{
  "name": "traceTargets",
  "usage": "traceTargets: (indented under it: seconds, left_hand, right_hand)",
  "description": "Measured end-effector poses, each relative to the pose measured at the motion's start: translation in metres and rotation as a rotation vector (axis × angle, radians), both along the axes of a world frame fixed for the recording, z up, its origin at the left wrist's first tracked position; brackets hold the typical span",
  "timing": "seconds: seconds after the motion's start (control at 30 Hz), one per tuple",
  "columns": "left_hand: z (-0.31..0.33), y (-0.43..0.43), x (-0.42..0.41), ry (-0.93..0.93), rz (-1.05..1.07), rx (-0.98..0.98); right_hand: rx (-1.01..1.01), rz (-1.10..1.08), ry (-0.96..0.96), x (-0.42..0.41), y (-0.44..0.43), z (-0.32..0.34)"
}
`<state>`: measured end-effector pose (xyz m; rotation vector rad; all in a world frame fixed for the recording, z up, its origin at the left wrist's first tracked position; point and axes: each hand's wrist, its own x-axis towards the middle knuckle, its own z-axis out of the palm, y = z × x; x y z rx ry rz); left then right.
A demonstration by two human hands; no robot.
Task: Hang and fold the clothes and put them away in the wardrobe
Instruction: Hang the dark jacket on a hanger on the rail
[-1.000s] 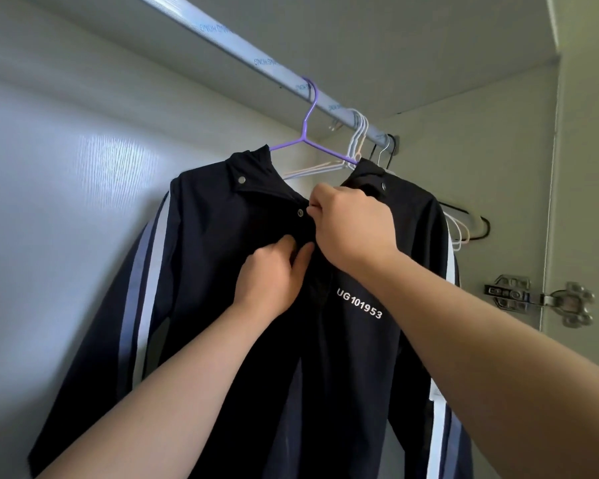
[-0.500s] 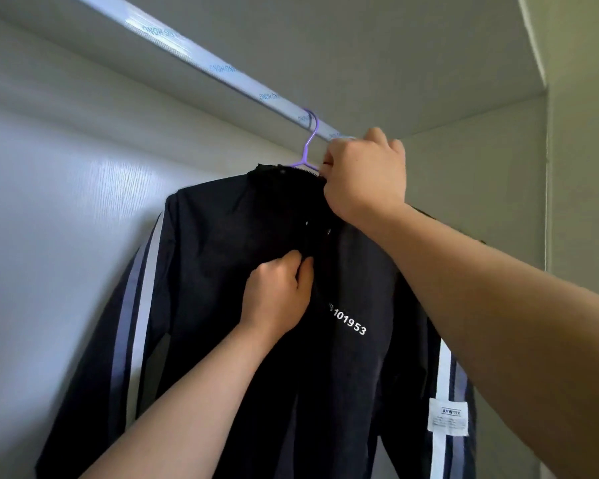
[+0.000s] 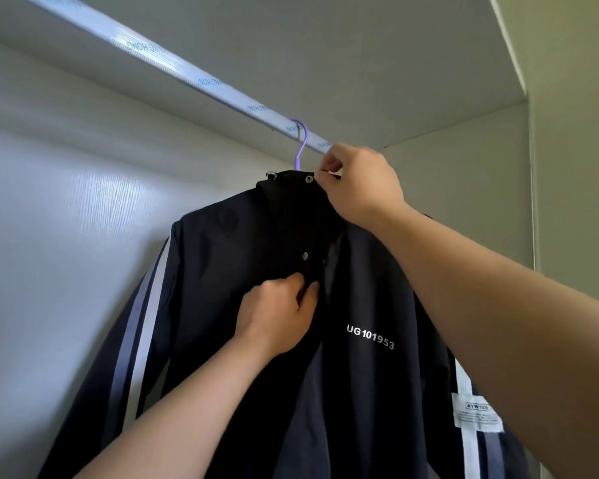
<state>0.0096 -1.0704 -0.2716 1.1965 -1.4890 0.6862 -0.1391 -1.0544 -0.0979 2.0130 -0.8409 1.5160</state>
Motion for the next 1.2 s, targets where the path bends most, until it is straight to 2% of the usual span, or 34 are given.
traceTargets:
  seconds: [0.1,0.2,0.3,0.4,0.5,0.6,0.67,0.77,0.83,0.93,1.0,1.07,1.2]
  left_hand:
    - [0.032,0.001,0.016,0.011,0.138,-0.117]
    - [0.067,-0.001,0.043,0.065,0.164,-0.234]
    - [0.095,-0.004,0.083,0.187,0.323,-0.318]
    - [0.114,-0.005,0.126,0.401,0.303,-0.15]
    - [0.118,-0.005,0.151,0.396,0.228,0.029]
    - [0.111,0.0,0.152,0.387,0.244,0.016]
    - [0.113,0.004,0.145,0.388,0.365,-0.001]
    - [0.122,0.007,0.125,0.31,0.502,-0.088]
    - [0.128,0.009,0.104,0.195,0.415,-0.202]
    - [0.141,0.018,0.065,-0.085,0.209,-0.344]
    - [0.154,0.024,0.042,-0.225,0.046,-0.288]
    - [0.163,0.027,0.028,-0.27,-0.035,-0.125]
    - [0.178,0.028,0.024,-0.294,0.07,0.086]
  right_hand:
    - [-0.042,0.018,0.048,-0.006,-0.002,-0.008]
    - [-0.105,-0.14,0.016,-0.013,-0.012,-0.016]
    - [-0.034,-0.261,-0.051,-0.023,-0.023,-0.023]
    - [0.131,-0.303,-0.102,-0.033,-0.032,-0.03]
    - [0.347,-0.242,-0.119,-0.037,-0.038,-0.034]
    - [0.32,-0.248,-0.085,-0.035,-0.041,-0.04]
    - [0.213,-0.33,-0.027,-0.032,-0.041,-0.045]
    - [0.033,-0.388,-0.001,-0.025,-0.035,-0.046]
    - [-0.029,-0.3,-0.029,-0.022,-0.028,-0.042]
    - [0.011,-0.027,-0.031,-0.018,-0.018,-0.034]
    - [0.05,0.082,-0.001,-0.014,-0.013,-0.03]
    - [0.088,0.145,-0.004,-0.01,-0.01,-0.027]
    - [0.126,0.199,-0.054,-0.002,-0.01,-0.02]
